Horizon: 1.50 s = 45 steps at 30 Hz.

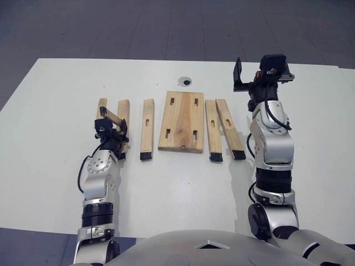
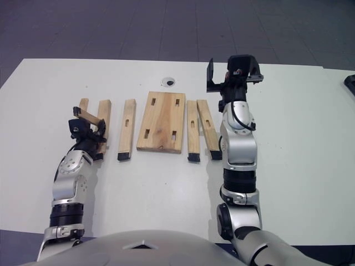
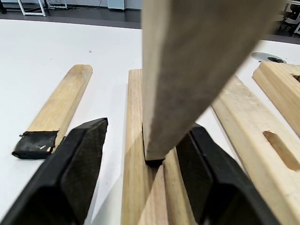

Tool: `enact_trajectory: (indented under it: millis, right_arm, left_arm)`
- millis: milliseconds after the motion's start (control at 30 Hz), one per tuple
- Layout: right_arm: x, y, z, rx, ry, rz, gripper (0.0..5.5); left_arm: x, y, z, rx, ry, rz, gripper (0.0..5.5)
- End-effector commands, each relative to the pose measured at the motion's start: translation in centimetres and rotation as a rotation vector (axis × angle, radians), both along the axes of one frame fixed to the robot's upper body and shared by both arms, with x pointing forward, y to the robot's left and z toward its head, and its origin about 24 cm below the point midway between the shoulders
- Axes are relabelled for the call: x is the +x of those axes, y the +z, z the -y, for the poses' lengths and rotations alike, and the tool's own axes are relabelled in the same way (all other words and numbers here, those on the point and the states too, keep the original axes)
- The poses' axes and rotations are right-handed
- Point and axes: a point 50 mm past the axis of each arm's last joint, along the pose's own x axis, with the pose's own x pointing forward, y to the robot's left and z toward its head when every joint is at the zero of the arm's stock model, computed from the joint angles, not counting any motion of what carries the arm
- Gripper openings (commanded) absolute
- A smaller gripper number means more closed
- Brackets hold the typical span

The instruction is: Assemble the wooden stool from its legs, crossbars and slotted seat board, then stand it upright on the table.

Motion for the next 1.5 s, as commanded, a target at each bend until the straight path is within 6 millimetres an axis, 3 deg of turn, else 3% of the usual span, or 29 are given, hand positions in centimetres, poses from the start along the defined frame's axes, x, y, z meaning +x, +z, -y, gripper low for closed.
enact_trajectory:
  millis: [33, 433, 1033, 1233, 1367, 1500]
  right_arm:
    - [0.2, 0.2, -0.1, 0.001, 0.007, 0.006, 5.4]
    - [0.2, 0.1, -0.3, 0.002, 0.011, 0.005, 5.4]
    - [0.3, 0.1, -0.4, 0.005, 0.018, 0.013, 5.4]
    - [0.3, -0.1, -0.3, 0.0, 0.019, 0.003, 5.4]
    - [0.1, -0.2, 0.1, -0.002, 0.01, -0.003, 5.4]
    - [-0.3, -0.6, 0.3, 0.001, -0.004, -0.015, 5.4]
  left_arm:
    - [0.2, 0.4, 0.0, -0.004, 0.006, 0.018, 3.33]
    - [1.9, 5.6, -0.1, 0.029, -0.01, 0.188, 5.33]
    - [3.4, 6.4, -0.2, 0.058, -0.017, 0.206, 5.37]
    - [2.6, 6.8, -0.2, 0.064, -0.037, 0.225, 5.37]
    - [1.1, 9.3, -0.2, 0.041, -0.078, 0.327, 5.37]
    - [0.9, 13.6, -0.2, 0.018, -0.101, 0.458, 5.37]
